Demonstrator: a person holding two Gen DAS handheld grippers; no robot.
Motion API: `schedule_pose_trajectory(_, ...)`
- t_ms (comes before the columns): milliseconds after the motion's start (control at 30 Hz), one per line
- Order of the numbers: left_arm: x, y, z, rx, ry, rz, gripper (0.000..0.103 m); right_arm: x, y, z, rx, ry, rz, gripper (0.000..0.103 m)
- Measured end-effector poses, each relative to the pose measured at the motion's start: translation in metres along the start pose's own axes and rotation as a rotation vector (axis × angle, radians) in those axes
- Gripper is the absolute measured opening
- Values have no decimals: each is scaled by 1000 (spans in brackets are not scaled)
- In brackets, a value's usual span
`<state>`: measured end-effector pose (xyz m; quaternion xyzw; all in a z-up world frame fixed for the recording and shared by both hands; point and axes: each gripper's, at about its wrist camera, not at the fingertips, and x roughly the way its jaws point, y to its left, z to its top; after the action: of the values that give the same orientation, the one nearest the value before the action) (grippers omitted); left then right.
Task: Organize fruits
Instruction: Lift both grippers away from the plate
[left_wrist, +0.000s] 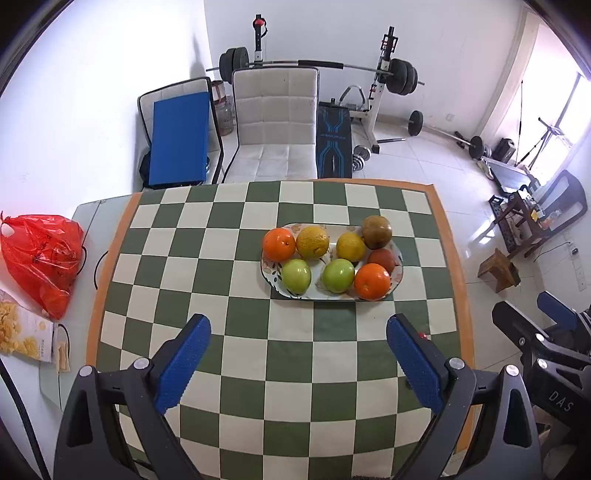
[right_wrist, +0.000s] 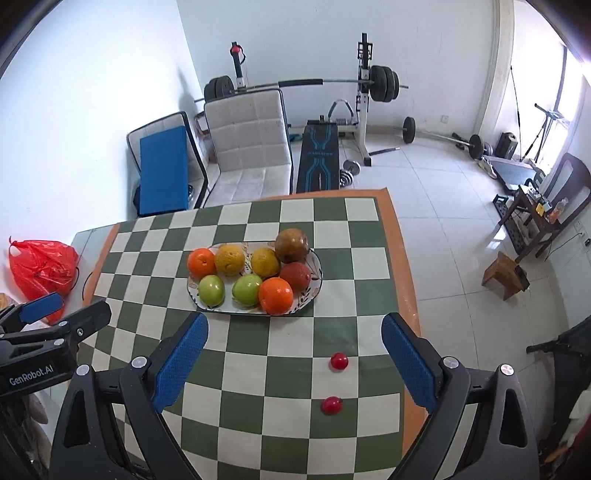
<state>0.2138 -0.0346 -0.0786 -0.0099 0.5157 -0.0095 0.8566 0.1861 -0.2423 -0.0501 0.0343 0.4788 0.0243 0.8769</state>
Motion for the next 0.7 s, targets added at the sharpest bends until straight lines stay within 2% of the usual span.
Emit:
schedule_pose_trajectory(367, -63, -9, -18, 14, -72, -16, 98, -82, 12, -8, -18, -90, 36, 97)
schedule_pose_trajectory(533, -78, -11, -22, 12, -110, -5, 98, -96, 16, -12, -26, -96, 38, 97)
schedule_pose_trajectory(700, -81, -10, -22, 5, -119, 1, 98, -92, 14, -16, -17, -79, 43, 97)
